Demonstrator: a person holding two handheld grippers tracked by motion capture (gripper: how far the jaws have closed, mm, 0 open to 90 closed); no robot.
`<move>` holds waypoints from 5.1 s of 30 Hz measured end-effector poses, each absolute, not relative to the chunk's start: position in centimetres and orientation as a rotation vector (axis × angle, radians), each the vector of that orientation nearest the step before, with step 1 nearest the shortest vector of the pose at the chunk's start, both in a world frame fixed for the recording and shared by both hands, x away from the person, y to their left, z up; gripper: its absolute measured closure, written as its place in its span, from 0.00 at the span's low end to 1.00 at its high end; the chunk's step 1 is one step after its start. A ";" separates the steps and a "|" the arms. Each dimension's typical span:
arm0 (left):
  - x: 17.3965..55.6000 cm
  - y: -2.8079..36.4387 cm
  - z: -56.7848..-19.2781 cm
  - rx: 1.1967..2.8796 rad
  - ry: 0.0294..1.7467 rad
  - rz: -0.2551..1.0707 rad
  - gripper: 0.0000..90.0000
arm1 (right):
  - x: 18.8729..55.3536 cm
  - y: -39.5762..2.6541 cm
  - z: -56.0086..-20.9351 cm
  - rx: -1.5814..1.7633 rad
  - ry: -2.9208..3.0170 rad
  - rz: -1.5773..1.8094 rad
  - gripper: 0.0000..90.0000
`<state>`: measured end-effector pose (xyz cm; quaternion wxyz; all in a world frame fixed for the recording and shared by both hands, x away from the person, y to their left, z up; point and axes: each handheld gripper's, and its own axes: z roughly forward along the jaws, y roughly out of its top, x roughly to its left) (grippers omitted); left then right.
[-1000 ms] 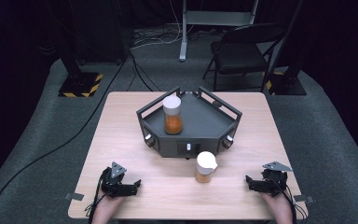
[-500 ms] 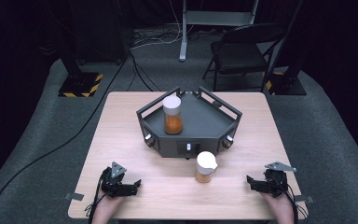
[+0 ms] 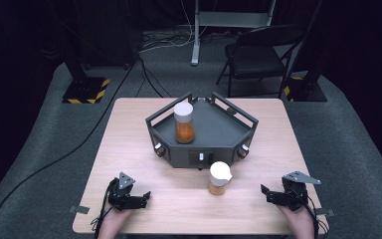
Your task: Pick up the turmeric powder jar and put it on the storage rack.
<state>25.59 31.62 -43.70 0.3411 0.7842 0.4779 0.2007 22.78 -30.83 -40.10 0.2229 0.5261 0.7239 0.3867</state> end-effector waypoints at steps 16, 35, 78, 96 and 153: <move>25.6 31.6 -43.7 2.040 1.243 0.522 0.04 | 21.3 -28.9 -37.7 1.312 2.074 1.155 0.09; 25.6 31.6 -43.7 2.040 1.243 0.523 0.04 | 21.4 -26.0 -36.5 1.198 2.150 1.239 0.10; 25.5 31.6 -43.7 2.040 1.243 0.523 0.04 | 26.8 -19.3 -37.4 1.074 2.251 1.227 0.28; 25.5 31.6 -43.7 2.041 1.243 0.523 0.04 | 26.9 -19.7 -34.4 1.043 2.264 1.198 0.33; 25.5 31.6 -43.7 2.041 1.242 0.522 0.04 | 32.6 -19.9 -21.0 1.043 2.198 1.153 0.33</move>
